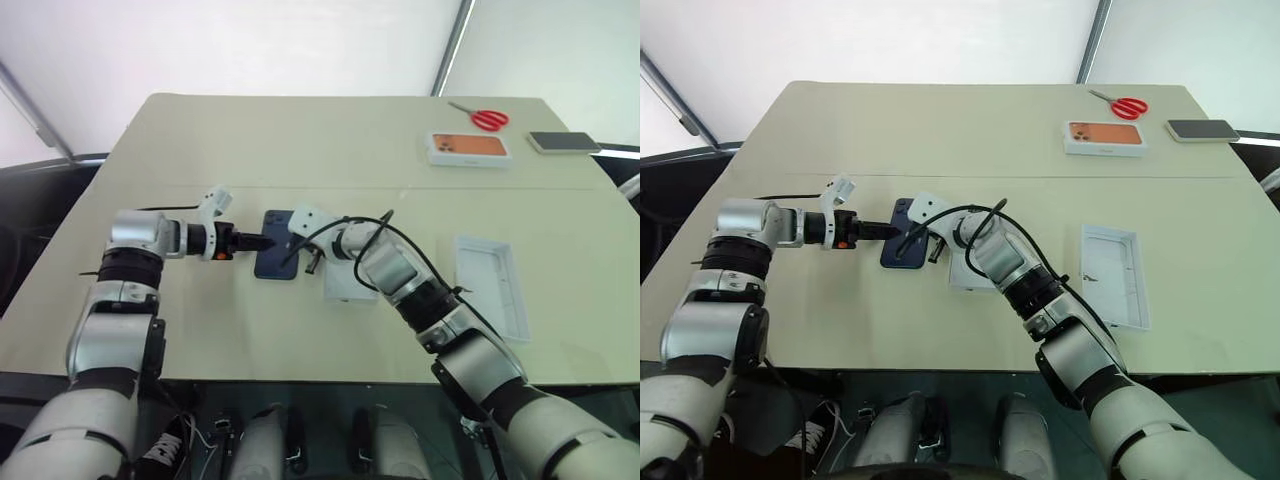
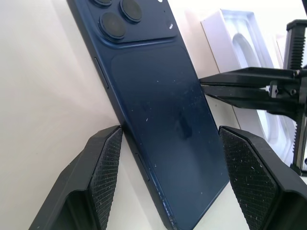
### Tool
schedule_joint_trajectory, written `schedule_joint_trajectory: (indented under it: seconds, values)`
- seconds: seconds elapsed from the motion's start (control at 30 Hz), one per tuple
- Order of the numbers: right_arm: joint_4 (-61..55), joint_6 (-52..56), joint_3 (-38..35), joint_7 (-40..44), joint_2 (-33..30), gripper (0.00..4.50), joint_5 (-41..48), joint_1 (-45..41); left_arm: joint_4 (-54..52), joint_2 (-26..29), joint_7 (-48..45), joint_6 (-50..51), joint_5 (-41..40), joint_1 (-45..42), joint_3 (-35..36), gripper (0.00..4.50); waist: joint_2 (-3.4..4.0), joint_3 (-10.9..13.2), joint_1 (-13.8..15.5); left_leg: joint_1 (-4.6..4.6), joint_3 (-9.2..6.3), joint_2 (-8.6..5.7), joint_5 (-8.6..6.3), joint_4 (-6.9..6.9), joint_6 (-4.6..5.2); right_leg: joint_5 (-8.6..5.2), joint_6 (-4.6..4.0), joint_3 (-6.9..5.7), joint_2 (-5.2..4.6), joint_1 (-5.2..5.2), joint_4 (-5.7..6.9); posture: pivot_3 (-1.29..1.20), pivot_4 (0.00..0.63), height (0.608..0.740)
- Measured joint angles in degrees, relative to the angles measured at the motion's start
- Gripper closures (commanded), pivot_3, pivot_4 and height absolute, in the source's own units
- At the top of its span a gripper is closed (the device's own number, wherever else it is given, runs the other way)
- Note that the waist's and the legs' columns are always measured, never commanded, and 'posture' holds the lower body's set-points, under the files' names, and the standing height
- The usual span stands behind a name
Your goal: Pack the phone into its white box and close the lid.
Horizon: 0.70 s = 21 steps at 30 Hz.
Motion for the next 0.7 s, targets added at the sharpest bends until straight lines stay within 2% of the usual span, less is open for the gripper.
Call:
schedule_joint_trajectory:
  seconds: [0.37,0.7]
  values:
    - [0.3,0.1,-0.8,-0.2,-0.1,4.43,-0.5,0.0,-1.1,-2.0,5.4,4.4,-2.3,0.5,5.7,1.12,0.04,0.0,0.1,-0.02,-0.08,-0.1,0.0,-0.01,0.01,-0.02,0.05,-0.08,-0.08,0.05,0.01,0.0,0.15,0.738]
    - [0.6,-0.1,-1.2,-0.2,-0.1,4.43,-1.0,0.0,-4.9,-3.4,9.9,7.0,-3.0,0.8,6.5,1.12,0.04,0.0,0.0,-0.01,-0.09,-0.1,0.0,-0.02,0.0,-0.03,0.06,-0.08,-0.08,0.05,0.02,0.0,0.15,0.738]
